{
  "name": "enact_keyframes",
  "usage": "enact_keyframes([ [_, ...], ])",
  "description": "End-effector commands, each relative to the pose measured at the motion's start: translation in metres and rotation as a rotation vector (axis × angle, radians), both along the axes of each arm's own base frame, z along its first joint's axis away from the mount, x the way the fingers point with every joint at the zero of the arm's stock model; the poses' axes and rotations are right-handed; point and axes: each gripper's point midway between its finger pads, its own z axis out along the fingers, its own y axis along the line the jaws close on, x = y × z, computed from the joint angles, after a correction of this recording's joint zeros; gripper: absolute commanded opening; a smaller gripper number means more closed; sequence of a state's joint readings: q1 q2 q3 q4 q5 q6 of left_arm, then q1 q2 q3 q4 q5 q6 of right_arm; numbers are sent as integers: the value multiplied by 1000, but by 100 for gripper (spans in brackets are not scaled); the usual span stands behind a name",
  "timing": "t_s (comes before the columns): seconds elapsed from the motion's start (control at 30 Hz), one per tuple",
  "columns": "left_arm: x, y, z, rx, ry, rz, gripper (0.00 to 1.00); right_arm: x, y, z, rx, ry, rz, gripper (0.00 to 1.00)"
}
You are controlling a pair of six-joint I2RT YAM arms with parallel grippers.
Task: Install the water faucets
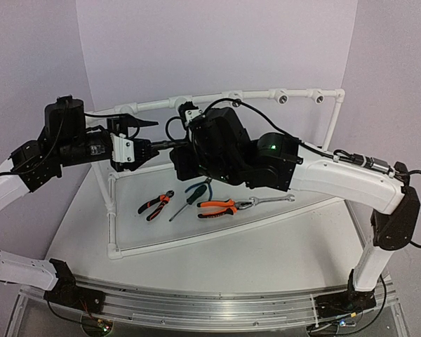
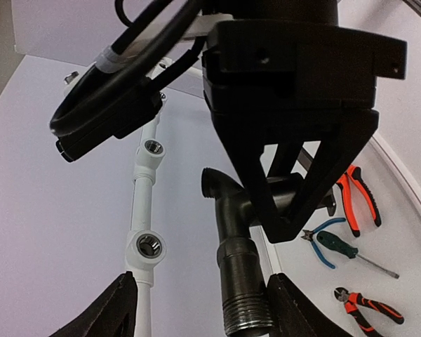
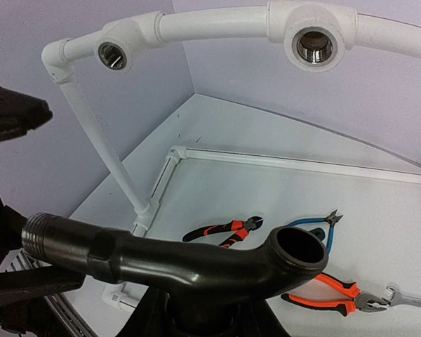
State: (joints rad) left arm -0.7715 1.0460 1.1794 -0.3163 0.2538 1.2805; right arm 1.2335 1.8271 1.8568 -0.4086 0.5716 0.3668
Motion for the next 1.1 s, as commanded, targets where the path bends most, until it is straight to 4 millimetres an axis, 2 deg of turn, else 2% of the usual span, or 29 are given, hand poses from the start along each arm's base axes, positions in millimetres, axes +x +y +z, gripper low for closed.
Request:
enact_keyframes([
  [0.0,11,-1,5,0,-54,37,61,-3,9,39,102,-54,26,0],
  [0.2,10,-4,10,-19,-44,22,40,-3,12,32,93,-48,36,0],
  [0.3,6,-5,7,-14,-34,6,26,-4,15,29,95,-39,45,0],
  [0.4,3,-5,6,-23,-37,-9,4,-4,17,24,85,-34,49,0],
  [0.43,2,-5,7,-29,-41,-11,1,-4,16,23,83,-32,50,0],
  [0.53,-1,-4,9,-41,-50,-23,0,-3,14,19,77,-18,70,0],
  [0.57,-2,-4,12,-54,-57,-25,0,-1,11,17,77,-10,76,4],
  [0.6,-3,-4,13,-63,-59,-27,0,-2,9,20,85,-3,92,17],
  [0.67,-4,-4,18,-82,-70,-33,0,-3,2,26,83,-12,118,54],
  [0.73,-9,-5,23,-96,-83,-54,0,-8,-10,43,90,-43,144,88],
  [0.77,-13,-5,25,-103,-90,-76,0,-10,-17,49,84,-61,159,96],
  [0.83,-22,-6,32,-123,-113,-119,0,-18,-36,68,106,-84,206,98],
  [0.9,-32,-7,36,-135,-137,-167,0,-33,-48,71,123,-70,325,98],
  [1.07,-59,-12,41,-155,-214,-315,0,-91,-55,80,187,-39,726,98],
])
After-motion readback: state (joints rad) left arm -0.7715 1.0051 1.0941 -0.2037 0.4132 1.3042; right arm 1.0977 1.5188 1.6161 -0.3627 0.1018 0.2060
